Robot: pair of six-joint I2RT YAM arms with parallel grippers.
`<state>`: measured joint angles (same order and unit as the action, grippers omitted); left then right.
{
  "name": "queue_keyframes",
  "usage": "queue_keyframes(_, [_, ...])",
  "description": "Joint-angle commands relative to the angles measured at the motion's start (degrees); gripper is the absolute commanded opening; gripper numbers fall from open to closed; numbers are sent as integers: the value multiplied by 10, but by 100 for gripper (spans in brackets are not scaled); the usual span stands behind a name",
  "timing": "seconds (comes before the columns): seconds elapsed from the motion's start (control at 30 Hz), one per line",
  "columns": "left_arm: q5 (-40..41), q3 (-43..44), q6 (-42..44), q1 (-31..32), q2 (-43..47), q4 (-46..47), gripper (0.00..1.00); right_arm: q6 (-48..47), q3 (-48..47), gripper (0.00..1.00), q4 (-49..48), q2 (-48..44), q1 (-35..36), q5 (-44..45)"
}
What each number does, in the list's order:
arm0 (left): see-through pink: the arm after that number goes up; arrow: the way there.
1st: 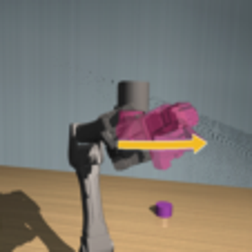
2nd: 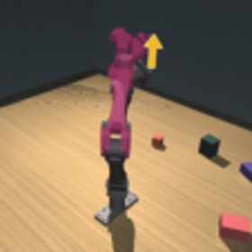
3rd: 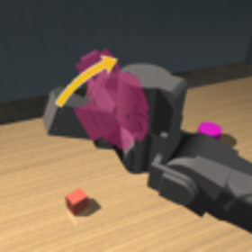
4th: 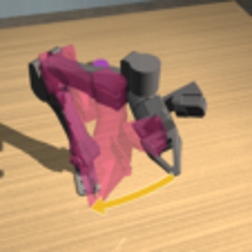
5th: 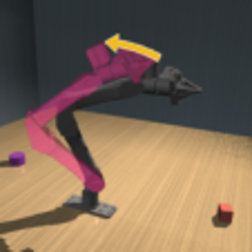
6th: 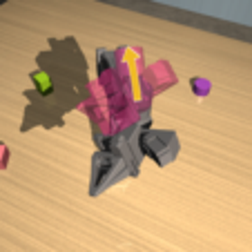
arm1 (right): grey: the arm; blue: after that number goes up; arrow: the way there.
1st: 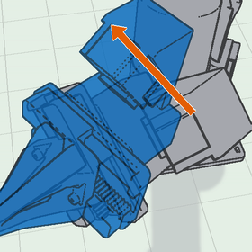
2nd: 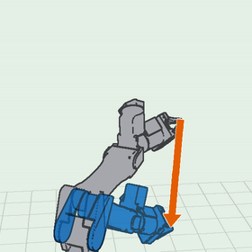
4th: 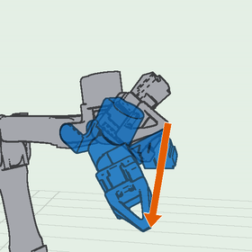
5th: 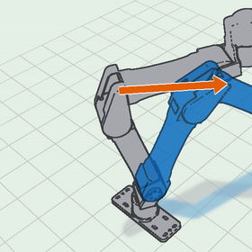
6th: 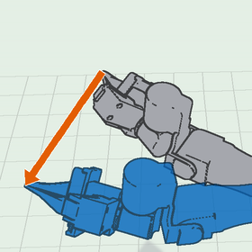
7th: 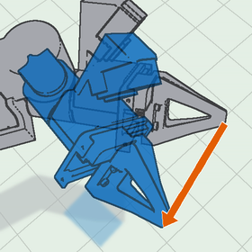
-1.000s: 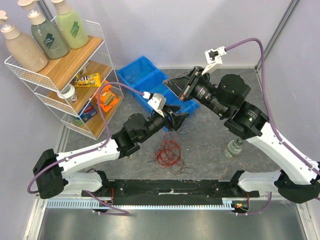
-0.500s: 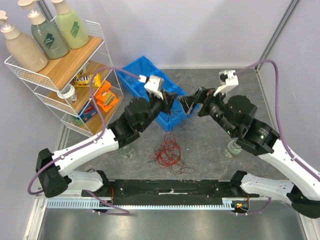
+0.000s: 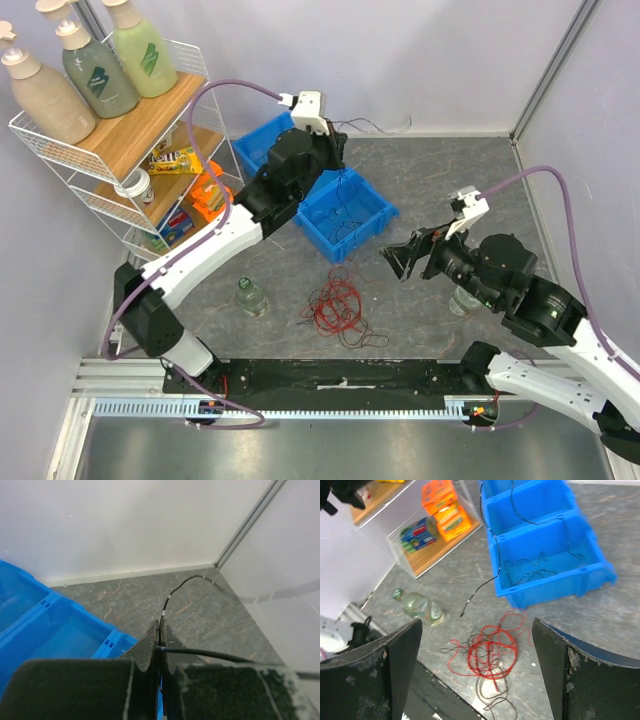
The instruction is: Untangle the cables
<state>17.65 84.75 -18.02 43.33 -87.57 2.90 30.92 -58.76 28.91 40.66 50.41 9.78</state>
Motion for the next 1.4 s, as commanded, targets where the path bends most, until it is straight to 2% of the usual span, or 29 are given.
queue_keyframes(0.0, [30,43,30,-6,-45,-1,2,-6,-35,98,44,-9,-1,117])
queue_keyframes(0.1, [56,43,82,-6,-64,19,2,-12,-47,98,69,-15,-1,158])
queue_keyframes(0.17, [59,44,86,-6,-73,4,2,-13,-47,98,74,-23,-1,170])
queue_keyframes(0.3, [30,24,28,-5,-86,-64,2,-12,-43,98,77,-27,-1,193])
queue_keyframes(0.43, [65,-3,-18,-6,-113,-104,2,-9,-43,98,77,-23,-1,197])
queue_keyframes(0.6, [142,76,-46,-16,-207,-205,2,-11,-39,98,83,-21,-1,195])
queue_keyframes(0.67, [168,99,-48,-17,-239,-216,2,-2,-36,98,84,-20,-1,195])
queue_keyframes(0.9, [158,102,-28,-19,-301,-210,2,27,-18,98,81,-5,-1,176])
queue_keyframes(1.17, [132,60,-33,-21,-277,-230,2,31,-7,98,72,35,-1,151])
queue_keyframes(1.23, [122,60,-45,-22,-267,-250,12,28,-8,98,65,49,-1,145])
queue_keyframes(1.37, [93,36,-49,-25,-220,-257,40,31,-13,98,55,80,-1,143])
